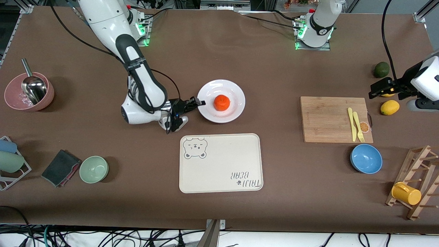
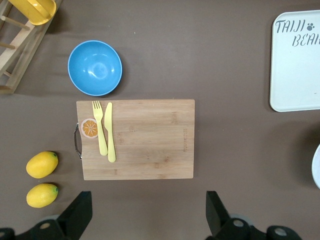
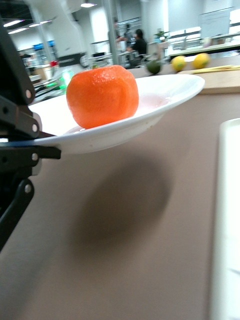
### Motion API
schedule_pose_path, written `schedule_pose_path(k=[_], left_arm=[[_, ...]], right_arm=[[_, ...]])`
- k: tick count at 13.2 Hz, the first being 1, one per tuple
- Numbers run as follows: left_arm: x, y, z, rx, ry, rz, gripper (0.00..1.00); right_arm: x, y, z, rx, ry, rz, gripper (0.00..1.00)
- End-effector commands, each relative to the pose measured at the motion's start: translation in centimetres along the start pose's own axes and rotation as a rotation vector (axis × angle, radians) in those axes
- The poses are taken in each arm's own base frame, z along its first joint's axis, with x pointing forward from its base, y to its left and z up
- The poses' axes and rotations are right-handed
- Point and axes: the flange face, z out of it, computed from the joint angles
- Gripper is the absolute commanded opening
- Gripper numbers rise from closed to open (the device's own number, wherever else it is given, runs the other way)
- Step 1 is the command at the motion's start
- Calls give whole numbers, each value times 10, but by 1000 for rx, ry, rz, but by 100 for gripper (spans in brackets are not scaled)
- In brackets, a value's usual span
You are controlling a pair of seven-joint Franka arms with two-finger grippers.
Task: Place orange and plate with both arms
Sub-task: 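Grip the plate rim with the right gripper and slide it toward the tray, then push the plate onto the bear tray and release with the right gripper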
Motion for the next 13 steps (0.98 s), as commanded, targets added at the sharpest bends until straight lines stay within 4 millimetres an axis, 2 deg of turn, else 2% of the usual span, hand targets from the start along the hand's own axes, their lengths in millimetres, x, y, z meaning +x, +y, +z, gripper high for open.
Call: schedule_pose_path(k=[1, 5, 9, 11, 13], left_arm=[[0, 1, -2, -11, 8, 24, 100], [0, 3, -2, 19, 8, 32, 100], [0, 3, -2, 19, 8, 32, 100], [0, 3, -1, 19, 5, 32, 100], [0, 2, -1, 21, 5, 32, 100]], right_arm=[[46, -7, -7, 16, 39, 60, 0], [110, -9, -27, 6, 158, 172, 0], [148, -9, -33, -1, 309, 337, 0], [160, -4, -20, -4, 350, 378, 0], [162, 4, -4, -18, 384, 385, 0]])
